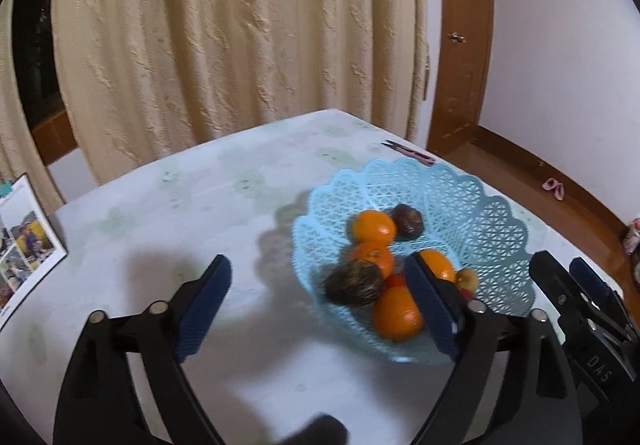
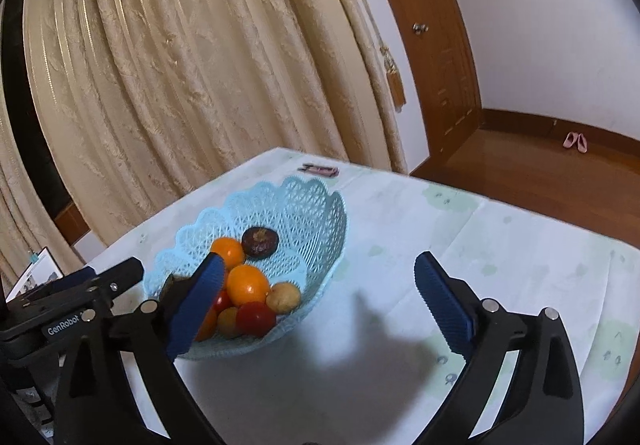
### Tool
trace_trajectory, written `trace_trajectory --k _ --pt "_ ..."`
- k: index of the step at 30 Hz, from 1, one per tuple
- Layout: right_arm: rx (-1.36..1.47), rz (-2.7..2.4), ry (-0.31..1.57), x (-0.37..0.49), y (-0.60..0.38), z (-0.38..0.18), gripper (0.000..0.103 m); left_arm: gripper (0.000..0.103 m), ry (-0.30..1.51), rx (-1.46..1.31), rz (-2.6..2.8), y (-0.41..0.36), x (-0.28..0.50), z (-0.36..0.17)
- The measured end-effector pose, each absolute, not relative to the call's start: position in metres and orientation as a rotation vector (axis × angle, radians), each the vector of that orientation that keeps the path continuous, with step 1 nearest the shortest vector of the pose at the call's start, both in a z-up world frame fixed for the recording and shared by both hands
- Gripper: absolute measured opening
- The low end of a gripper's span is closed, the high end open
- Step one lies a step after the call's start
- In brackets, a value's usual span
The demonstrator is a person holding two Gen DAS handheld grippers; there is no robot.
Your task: Organize fruits
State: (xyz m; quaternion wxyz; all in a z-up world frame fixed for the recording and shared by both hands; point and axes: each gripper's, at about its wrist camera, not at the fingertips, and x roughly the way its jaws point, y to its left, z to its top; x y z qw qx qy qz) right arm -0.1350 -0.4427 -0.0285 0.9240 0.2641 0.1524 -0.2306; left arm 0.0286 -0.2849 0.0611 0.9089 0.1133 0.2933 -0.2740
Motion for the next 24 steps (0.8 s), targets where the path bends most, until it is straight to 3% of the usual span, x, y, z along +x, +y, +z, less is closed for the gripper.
trace_trajectory --k 24 --pt "0.389 -0.377 0.472 -0.121 -0.395 -0.030 0.098 0.092 0.534 0.304 -0.492 -0.273 0.012 0.064"
